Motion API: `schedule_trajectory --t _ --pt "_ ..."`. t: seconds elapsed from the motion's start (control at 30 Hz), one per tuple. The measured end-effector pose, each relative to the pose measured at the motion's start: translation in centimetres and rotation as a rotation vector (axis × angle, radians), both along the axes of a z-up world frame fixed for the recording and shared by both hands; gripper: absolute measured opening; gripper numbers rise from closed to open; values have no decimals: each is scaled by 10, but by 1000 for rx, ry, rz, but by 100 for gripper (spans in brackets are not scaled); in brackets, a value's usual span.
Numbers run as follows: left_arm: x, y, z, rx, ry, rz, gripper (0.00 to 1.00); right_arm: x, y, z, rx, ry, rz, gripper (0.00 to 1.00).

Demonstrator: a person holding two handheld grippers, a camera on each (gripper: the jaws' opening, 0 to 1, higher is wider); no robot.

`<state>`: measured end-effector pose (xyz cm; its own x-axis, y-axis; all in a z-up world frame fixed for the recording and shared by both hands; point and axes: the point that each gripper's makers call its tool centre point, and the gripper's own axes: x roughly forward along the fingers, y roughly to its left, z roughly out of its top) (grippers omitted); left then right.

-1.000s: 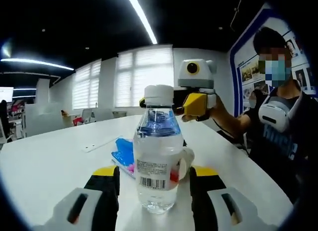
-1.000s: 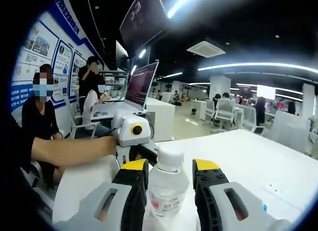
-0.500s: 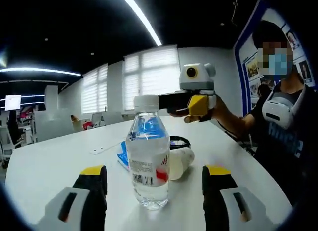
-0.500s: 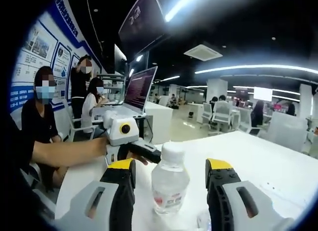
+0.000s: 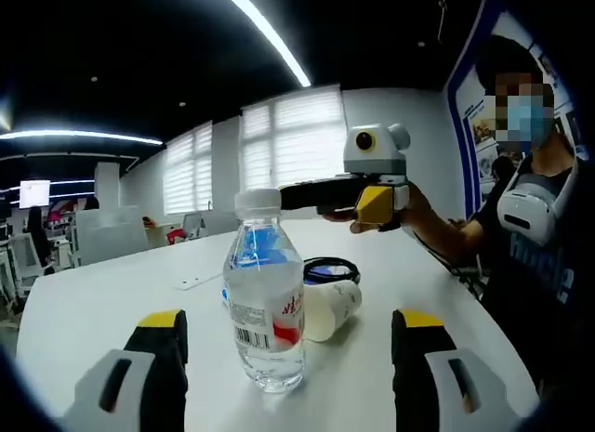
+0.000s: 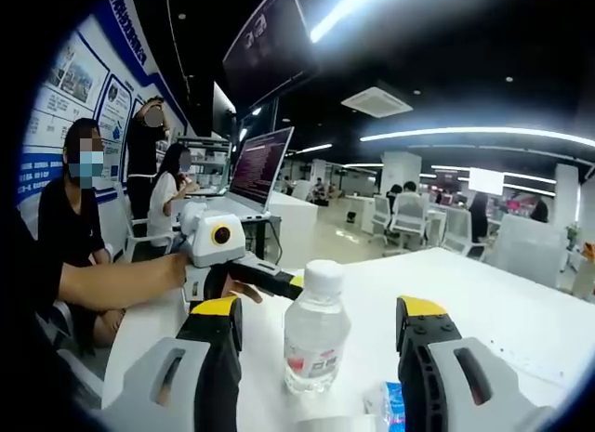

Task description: Arrange the tabletop items into an orderly group along one side of the table until the central work area is clear of visible clutter.

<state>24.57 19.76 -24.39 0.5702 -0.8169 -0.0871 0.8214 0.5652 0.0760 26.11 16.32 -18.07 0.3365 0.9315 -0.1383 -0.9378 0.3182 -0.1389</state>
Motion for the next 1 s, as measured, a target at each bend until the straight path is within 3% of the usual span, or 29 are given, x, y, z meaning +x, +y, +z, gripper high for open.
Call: schedule_trajectory --t 0.1,0.47,1.0 --pt "-3 -3 5 -8 -3 19 100 0 -4 2 12 1 -8 71" --pt "-14 -9 10 -14 12 33 100 -6 -16 3 18 -13 -20 89" --pt "-18 -1 30 -71 -26 107 100 -7 -33 -2 10 -18 -58 98"
